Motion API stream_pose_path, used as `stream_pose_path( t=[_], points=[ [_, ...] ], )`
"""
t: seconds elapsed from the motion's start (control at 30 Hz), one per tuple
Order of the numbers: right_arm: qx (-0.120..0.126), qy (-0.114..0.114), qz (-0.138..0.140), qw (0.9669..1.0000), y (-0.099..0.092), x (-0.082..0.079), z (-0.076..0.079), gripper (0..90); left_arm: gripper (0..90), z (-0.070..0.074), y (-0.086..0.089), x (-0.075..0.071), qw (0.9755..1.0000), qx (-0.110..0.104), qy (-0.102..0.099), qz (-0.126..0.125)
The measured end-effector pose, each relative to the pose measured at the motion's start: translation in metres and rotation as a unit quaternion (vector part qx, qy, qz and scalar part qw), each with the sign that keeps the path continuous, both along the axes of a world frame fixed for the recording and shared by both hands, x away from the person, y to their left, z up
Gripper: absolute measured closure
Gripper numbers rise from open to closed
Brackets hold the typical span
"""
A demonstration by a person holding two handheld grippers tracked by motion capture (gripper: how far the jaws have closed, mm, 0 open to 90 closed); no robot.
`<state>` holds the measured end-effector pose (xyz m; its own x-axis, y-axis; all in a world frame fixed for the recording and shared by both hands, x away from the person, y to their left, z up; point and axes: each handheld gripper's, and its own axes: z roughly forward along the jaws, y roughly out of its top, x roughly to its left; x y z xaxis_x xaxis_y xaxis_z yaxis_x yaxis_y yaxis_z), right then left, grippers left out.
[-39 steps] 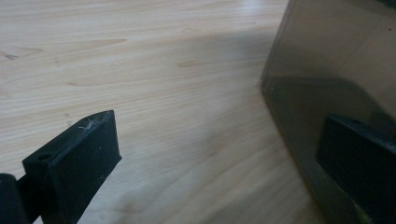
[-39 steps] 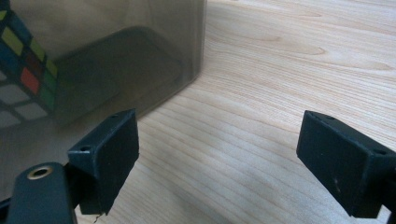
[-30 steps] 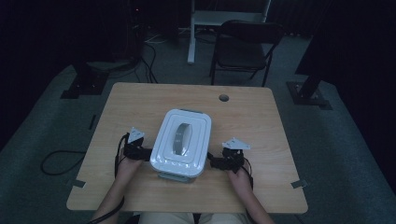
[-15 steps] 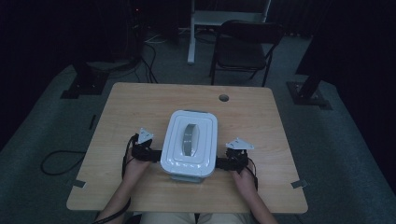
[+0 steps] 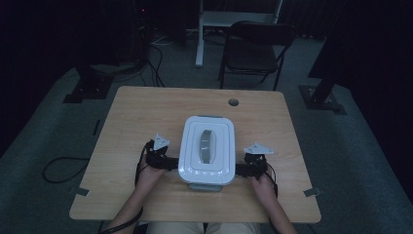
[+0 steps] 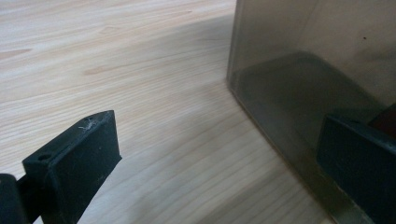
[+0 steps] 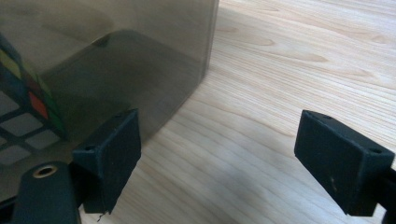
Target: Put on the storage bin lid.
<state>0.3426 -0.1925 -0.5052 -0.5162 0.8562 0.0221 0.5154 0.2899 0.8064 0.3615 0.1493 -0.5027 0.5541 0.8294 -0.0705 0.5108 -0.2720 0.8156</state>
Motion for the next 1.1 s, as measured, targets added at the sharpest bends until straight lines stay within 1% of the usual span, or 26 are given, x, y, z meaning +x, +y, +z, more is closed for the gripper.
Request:
stream_pose_path(
  t=[0.03, 0.13, 0.2, 0.3, 0.4, 0.5, 0.63, 0.73, 0.87, 1.03, 1.1],
  points=[
    [0.0, -0.001, -0.001, 1.0, -0.002, 0.0, 0.0, 14.6, 0.5, 0.0, -0.002, 0.0, 1.0, 0.002, 0.0, -0.004],
    [-0.004, -0.002, -0.004, 1.0, -0.007, 0.001, 0.0, 14.9, 0.5, -0.001, -0.006, -0.001, 1.0, -0.002, 0.002, -0.009],
    [-0.004, -0.002, -0.003, 1.0, -0.008, 0.001, 0.001, 15.1, 0.5, -0.001, -0.007, -0.001, 0.9999, -0.001, 0.002, -0.01],
    [-0.007, -0.001, 0.002, 1.0, -0.012, 0.0, 0.0, 15.1, 0.5, -0.001, -0.009, -0.002, 0.9998, 0.003, 0.008, -0.019],
    [-0.006, 0.002, 0.002, 1.0, -0.016, 0.001, 0.0, 15.0, 0.5, -0.001, -0.013, -0.003, 0.9997, 0.004, 0.007, -0.023],
    [-0.009, -0.001, -0.002, 1.0, -0.017, 0.001, 0.001, 15.1, 0.5, -0.001, -0.014, -0.004, 0.9995, 0.004, 0.005, -0.03],
    [-0.004, 0.002, -0.003, 1.0, -0.019, 0.003, 0.001, 15.1, 0.5, -0.001, -0.013, -0.002, 0.9994, 0.002, 0.009, -0.034],
    [0.001, 0.007, -0.001, 1.0, -0.02, 0.003, 0.001, 15.1, 0.5, -0.001, -0.013, -0.002, 0.9993, 0.001, 0.01, -0.035],
    [0.009, 0.008, -0.006, 0.9999, -0.019, 0.002, 0.0, 15.7, 0.5, -0.001, -0.014, -0.002, 0.9994, 0.007, 0.003, -0.035],
    [0.009, 0.007, -0.018, 0.9998, -0.013, 0.005, -0.001, 16.8, 0.5, 0.0, -0.01, -0.001, 0.9996, 0.014, 0.002, -0.025],
    [0.006, 0.009, -0.014, 0.9999, -0.011, 0.005, -0.002, 16.8, 0.5, 0.001, -0.009, -0.001, 0.9996, 0.014, 0.001, -0.026]
  ],
)
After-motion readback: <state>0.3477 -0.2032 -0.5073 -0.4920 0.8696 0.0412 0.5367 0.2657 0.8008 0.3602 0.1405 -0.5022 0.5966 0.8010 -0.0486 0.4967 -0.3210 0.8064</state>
